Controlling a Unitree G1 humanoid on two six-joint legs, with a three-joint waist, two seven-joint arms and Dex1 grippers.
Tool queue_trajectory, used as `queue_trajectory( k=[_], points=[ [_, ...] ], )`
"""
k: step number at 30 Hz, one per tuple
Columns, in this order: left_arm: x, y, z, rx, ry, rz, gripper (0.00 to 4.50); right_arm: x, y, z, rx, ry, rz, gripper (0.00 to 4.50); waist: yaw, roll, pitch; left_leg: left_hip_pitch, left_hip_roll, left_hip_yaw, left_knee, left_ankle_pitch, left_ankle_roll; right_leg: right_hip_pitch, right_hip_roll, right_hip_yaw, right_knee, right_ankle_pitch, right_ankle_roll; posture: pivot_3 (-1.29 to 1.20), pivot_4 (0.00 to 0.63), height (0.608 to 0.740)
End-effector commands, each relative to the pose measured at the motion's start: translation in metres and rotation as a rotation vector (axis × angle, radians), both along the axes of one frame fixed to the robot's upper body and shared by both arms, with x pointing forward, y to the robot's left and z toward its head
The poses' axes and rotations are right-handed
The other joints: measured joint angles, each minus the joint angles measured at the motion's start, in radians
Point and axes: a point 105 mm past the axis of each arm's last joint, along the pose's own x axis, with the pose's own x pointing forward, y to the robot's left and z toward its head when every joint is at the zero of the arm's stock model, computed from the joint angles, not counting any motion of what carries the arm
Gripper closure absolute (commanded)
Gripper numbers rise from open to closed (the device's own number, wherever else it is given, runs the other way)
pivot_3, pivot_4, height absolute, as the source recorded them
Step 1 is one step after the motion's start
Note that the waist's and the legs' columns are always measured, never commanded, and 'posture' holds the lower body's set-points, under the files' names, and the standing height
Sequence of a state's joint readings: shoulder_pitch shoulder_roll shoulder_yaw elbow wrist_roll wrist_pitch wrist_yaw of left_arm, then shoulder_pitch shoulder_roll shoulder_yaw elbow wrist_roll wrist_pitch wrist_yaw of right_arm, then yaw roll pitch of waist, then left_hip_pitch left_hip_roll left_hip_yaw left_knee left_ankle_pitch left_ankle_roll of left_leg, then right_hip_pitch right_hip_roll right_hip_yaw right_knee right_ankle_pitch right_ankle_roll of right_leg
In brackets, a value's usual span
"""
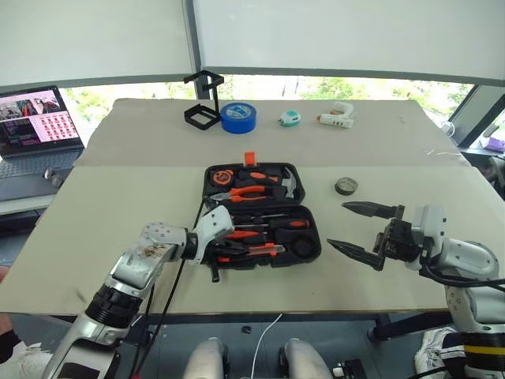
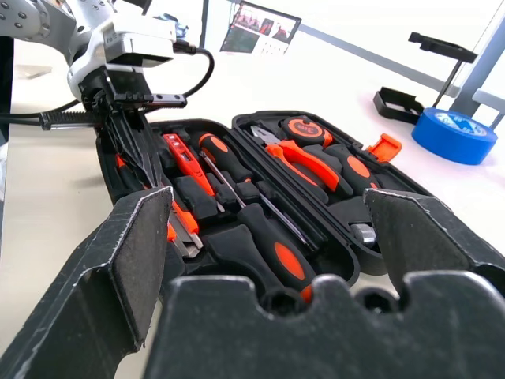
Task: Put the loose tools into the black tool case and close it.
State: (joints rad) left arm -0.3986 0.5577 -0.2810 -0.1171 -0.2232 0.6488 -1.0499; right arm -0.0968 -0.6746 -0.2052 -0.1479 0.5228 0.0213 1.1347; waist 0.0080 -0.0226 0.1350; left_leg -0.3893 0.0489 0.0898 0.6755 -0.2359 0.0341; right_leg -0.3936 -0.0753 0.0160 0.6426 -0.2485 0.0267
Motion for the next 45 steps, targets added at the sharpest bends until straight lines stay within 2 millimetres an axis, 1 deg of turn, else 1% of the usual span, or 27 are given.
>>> queue_trajectory(
  k=[1, 3, 4, 5, 6, 7, 9, 10, 11, 12, 13, 14, 15, 16, 17, 20, 22, 23, 25, 26, 29, 31, 33, 36, 39, 42, 45],
  points=[
    [-0.009, 0.016, -0.044, 0.095, 0.138, 0.096, 4.41, -0.002, 0.003, 0.009, 0.006, -0.05, 0.005, 0.0, 0.0, 0.0, 0.0, 0.003, 0.0, 0.0, -0.001, 0.0, 0.0, 0.003, 0.0, 0.0, -0.001, -0.001, 0.0, 0.0, 0.15, 0.74],
    [-0.001, 0.009, -0.024, -0.019, 0.004, 0.081, 4.41, -0.002, 0.001, 0.009, 0.009, -0.049, -0.012, 0.0, 0.0, 0.001, -0.001, 0.005, 0.0, 0.0, -0.002, -0.001, 0.0, 0.005, -0.001, 0.0, -0.001, -0.003, -0.002, 0.0, 0.15, 0.74],
    [0.003, 0.007, -0.011, -0.091, -0.062, 0.083, 4.41, -0.002, -0.001, 0.009, 0.011, -0.05, -0.024, 0.0, 0.0, 0.001, -0.001, 0.005, 0.001, 0.0, -0.002, -0.001, 0.0, 0.005, -0.002, 0.0, -0.001, -0.004, -0.003, 0.0, 0.15, 0.74],
    [0.006, 0.008, 0.01, -0.194, -0.15, 0.084, 4.41, -0.002, -0.007, 0.009, 0.024, -0.046, -0.06, 0.0, 0.001, 0.001, -0.001, 0.005, 0.001, 0.0, -0.003, -0.001, 0.0, 0.004, -0.002, 0.0, -0.001, -0.004, -0.003, 0.0, 0.15, 0.74],
    [0.006, 0.01, 0.031, -0.289, -0.227, 0.078, 3.9, -0.002, -0.015, 0.008, 0.043, -0.045, -0.104, 0.0, 0.003, 0.001, -0.001, 0.004, 0.001, 0.0, -0.003, -0.001, 0.0, 0.004, -0.002, 0.0, -0.001, -0.004, -0.003, 0.0, 0.15, 0.74],
    [0.006, 0.016, 0.047, -0.358, -0.291, 0.093, 3.72, -0.002, -0.023, 0.007, 0.058, -0.042, -0.146, 0.0, 0.004, -0.001, 0.0, 0.003, 0.001, -0.001, -0.003, -0.001, 0.0, 0.003, -0.003, 0.0, -0.001, -0.004, -0.003, 0.0, 0.15, 0.74],
    [0.002, 0.03, 0.074, -0.458, -0.399, 0.111, 3.01, -0.003, -0.043, 0.003, 0.084, -0.039, -0.252, 0.0, 0.006, -0.002, 0.001, -0.005, 0.002, -0.001, -0.003, 0.0, 0.0, -0.004, -0.003, -0.001, -0.001, -0.003, -0.002, 0.0, 0.15, 0.74],
    [-0.002, 0.037, 0.083, -0.484, -0.43, 0.113, 2.65, -0.004, -0.053, -0.001, 0.091, -0.038, -0.306, 0.0, 0.006, -0.002, 0.001, -0.009, 0.002, -0.002, -0.002, 0.0, 0.0, -0.008, -0.003, -0.001, 0.0, -0.003, -0.002, 0.0, 0.15, 0.74],
    [-0.005, 0.041, 0.089, -0.498, -0.447, 0.11, 2.27, -0.005, -0.06, -0.003, 0.095, -0.037, -0.34, 0.0, 0.005, -0.002, 0.001, -0.014, 0.002, -0.002, 0.0, 0.0, 0.0, -0.013, -0.003, -0.001, 0.0, -0.003, -0.002, 0.0, 0.15, 0.74],
    [-0.009, 0.049, 0.093, -0.511, -0.455, 0.127, 1.98, -0.006, -0.072, -0.008, 0.098, -0.037, -0.402, 0.0, 0.005, -0.002, 0.001, -0.015, 0.001, -0.002, 0.0, 0.0, 0.0, -0.013, -0.003, -0.001, 0.0, -0.002, -0.001, 0.0, 0.15, 0.74],
    [-0.012, 0.059, 0.094, -0.506, -0.456, 0.156, 1.51, -0.01, -0.085, -0.015, 0.098, -0.033, -0.47, 0.0, 0.004, -0.001, 0.001, -0.015, 0.001, -0.002, 0.0, -0.001, 0.001, -0.012, -0.003, -0.001, -0.001, -0.002, -0.001, 0.0, 0.15, 0.74],
    [-0.014, 0.069, 0.095, -0.501, -0.464, 0.187, 1.29, -0.013, -0.096, -0.021, 0.096, -0.028, -0.53, 0.0, 0.003, -0.001, 0.001, -0.015, 0.001, -0.001, 0.0, -0.001, 0.001, -0.012, -0.004, -0.001, -0.001, -0.002, -0.001, 0.0, 0.15, 0.74],
    [-0.017, 0.08, 0.099, -0.51, -0.481, 0.22, 0.81, -0.018, -0.109, -0.029, 0.092, -0.023, -0.598, 0.0, 0.002, -0.001, 0.001, -0.014, 0.001, -0.001, 0.0, -0.002, 0.002, -0.012, -0.003, -0.001, -0.002, -0.003, -0.001, 0.0, 0.15, 0.74],
    [-0.018, 0.09, 0.101, -0.513, -0.496, 0.255, 0.55, -0.022, -0.118, -0.034, 0.089, -0.019, -0.648, 0.0, 0.001, -0.001, 0.001, -0.014, 0.001, -0.001, -0.001, -0.002, 0.002, -0.011, -0.003, -0.001, -0.002, -0.003, -0.001, 0.0, 0.15, 0.74],
    [-0.02, 0.1, 0.103, -0.512, -0.51, 0.288, 0.07, -0.026, -0.126, -0.041, 0.083, -0.009, -0.699, 0.0, 0.001, -0.001, 0.001, -0.014, 0.001, -0.001, -0.001, -0.002, 0.002, -0.011, -0.003, -0.001, -0.002, -0.003, -0.001, 0.0, 0.15, 0.74],
    [-0.024, 0.123, 0.101, -0.464, -0.525, 0.342, 0.01, -0.032, -0.139, -0.053, 0.054, 0.005, -0.775, 0.0, -0.002, -0.001, 0.001, -0.013, 0.001, 0.0, -0.001, -0.002, 0.002, -0.012, -0.003, -0.001, -0.002, -0.003, -0.001, 0.0, 0.15, 0.74],
    [-0.028, 0.135, 0.103, -0.466, -0.517, 0.369, 0.01, -0.028, -0.14, -0.049, 0.06, -0.006, -0.785, 0.0, -0.007, -0.001, 0.002, -0.012, 0.001, 0.0, -0.001, -0.002, 0.002, -0.011, -0.003, 0.0, -0.002, -0.004, -0.002, 0.0, 0.15, 0.74],
    [-0.029, 0.136, 0.105, -0.469, -0.516, 0.365, 0.01, -0.021, -0.14, -0.045, 0.057, -0.004, -0.79, 0.0, -0.01, 0.0, 0.002, -0.011, 0.001, 0.001, -0.001, -0.002, 0.002, -0.011, -0.003, 0.0, -0.002, -0.005, -0.004, 0.0, 0.15, 0.74],
    [-0.028, 0.131, 0.108, -0.475, -0.515, 0.344, 0.01, 0.0, -0.14, -0.039, 0.029, 0.032, -0.82, 0.0, -0.018, 0.0, 0.002, -0.01, 0.002, 0.001, -0.001, -0.002, 0.002, -0.011, -0.003, 0.001, -0.001, -0.006, -0.006, 0.0, 0.15, 0.74],
    [-0.027, 0.127, 0.108, -0.476, -0.51, 0.333, 0.01, 0.015, -0.135, -0.034, 0.004, 0.063, -0.808, 0.0, -0.021, 0.001, 0.003, -0.01, 0.002, 0.001, -0.001, -0.002, 0.002, -0.011, -0.003, 0.001, -0.001, -0.005, -0.007, 0.0, 0.15, 0.74],
    [-0.023, 0.119, 0.108, -0.47, -0.514, 0.322, 0.01, 0.047, -0.122, -0.022, -0.095, 0.12, -0.738, 0.0, -0.028, 0.001, 0.004, -0.01, 0.001, 0.003, -0.001, -0.002, 0.002, -0.011, -0.003, 0.004, -0.001, -0.005, -0.007, 0.0, 0.15, 0.74],
    [-0.021, 0.112, 0.107, -0.467, -0.516, 0.315, 0.01, 0.068, -0.115, -0.014, -0.149, 0.165, -0.698, 0.0, -0.023, 0.0, 0.004, -0.01, 0.001, 0.003, -0.001, -0.002, 0.002, -0.012, -0.001, 0.004, -0.001, -0.003, -0.003, 0.0, 0.15, 0.74],
    [-0.019, 0.107, 0.107, -0.465, -0.513, 0.302, 0.01, 0.089, -0.108, -0.006, -0.192, 0.217, -0.658, 0.0, -0.022, 0.0, 0.005, -0.01, 0.001, 0.002, -0.002, -0.002, 0.002, -0.012, 0.0, 0.002, -0.001, -0.003, -0.003, 0.0, 0.15, 0.74],
    [-0.017, 0.098, 0.107, -0.466, -0.512, 0.283, 0.01, 0.116, -0.102, -0.006, -0.298, 0.311, -0.648, 0.0, -0.021, 0.0, 0.006, -0.013, 0.0, 0.003, -0.004, -0.002, 0.002, -0.015, -0.001, 0.002, -0.002, -0.003, -0.003, 0.0, 0.15, 0.74],
    [-0.015, 0.093, 0.107, -0.45, -0.52, 0.266, 0.01, 0.135, -0.089, -0.008, -0.417, 0.36, -0.611, 0.0, -0.02, 0.0, 0.006, -0.018, 0.0, 0.003, -0.005, -0.002, 0.002, -0.02, -0.001, 0.002, -0.002, -0.002, -0.003, 0.0, 0.15, 0.74],
    [-0.015, 0.09, 0.108, -0.457, -0.526, 0.265, 0.01, 0.156, -0.072, -0.001, -0.477, 0.306, -0.596, 0.0, -0.023, 0.0, 0.006, -0.024, -0.001, 0.005, -0.005, -0.002, 0.001, -0.027, -0.001, 0.002, -0.001, -0.002, -0.002, 0.0, 0.15, 0.74],
    [-0.015, 0.087, 0.107, -0.46, -0.526, 0.264, 0.01, 0.164, -0.061, -0.001, -0.501, 0.297, -0.571, 0.0, -0.024, 0.0, 0.006, -0.026, 0.0, 0.005, -0.006, -0.001, 0.0, -0.03, -0.001, 0.002, -0.001, -0.002, -0.002, 0.0, 0.15, 0.74]
  ],
)
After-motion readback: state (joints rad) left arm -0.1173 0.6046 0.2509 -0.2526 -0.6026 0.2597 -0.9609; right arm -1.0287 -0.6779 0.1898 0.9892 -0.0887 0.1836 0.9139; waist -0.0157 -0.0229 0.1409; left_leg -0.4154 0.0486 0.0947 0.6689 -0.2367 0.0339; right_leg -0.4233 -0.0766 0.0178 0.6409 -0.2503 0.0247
